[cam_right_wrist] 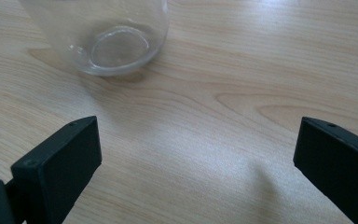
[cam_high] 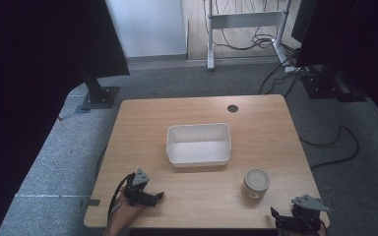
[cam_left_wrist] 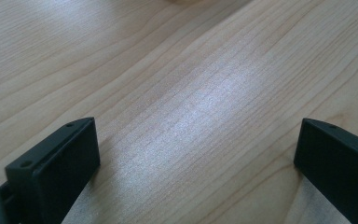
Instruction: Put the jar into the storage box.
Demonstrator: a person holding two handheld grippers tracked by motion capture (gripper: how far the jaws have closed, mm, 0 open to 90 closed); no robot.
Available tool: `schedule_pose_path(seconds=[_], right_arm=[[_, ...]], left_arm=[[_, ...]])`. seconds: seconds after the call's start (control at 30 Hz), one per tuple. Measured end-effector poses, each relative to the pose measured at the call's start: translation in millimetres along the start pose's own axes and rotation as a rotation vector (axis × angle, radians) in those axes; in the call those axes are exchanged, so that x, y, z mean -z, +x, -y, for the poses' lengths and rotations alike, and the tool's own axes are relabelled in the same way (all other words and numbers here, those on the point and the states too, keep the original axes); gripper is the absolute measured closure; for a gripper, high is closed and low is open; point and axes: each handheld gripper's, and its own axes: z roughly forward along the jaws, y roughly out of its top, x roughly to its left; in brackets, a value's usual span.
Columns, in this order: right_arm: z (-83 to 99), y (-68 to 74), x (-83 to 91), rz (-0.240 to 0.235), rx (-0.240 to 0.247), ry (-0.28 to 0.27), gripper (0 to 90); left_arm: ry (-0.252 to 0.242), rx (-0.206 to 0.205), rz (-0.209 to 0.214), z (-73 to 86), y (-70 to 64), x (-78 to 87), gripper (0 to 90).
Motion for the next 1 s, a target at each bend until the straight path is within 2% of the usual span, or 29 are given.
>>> schedule_pose_path(seconds=[1.0], right_arm=[[-28.6, 14.4, -1.7, -0.084, 0.056, -0.062, 0.0]], left_arm=[[0.0, 0.0, 0.0, 0.0, 0.0, 0.0, 0.0]])
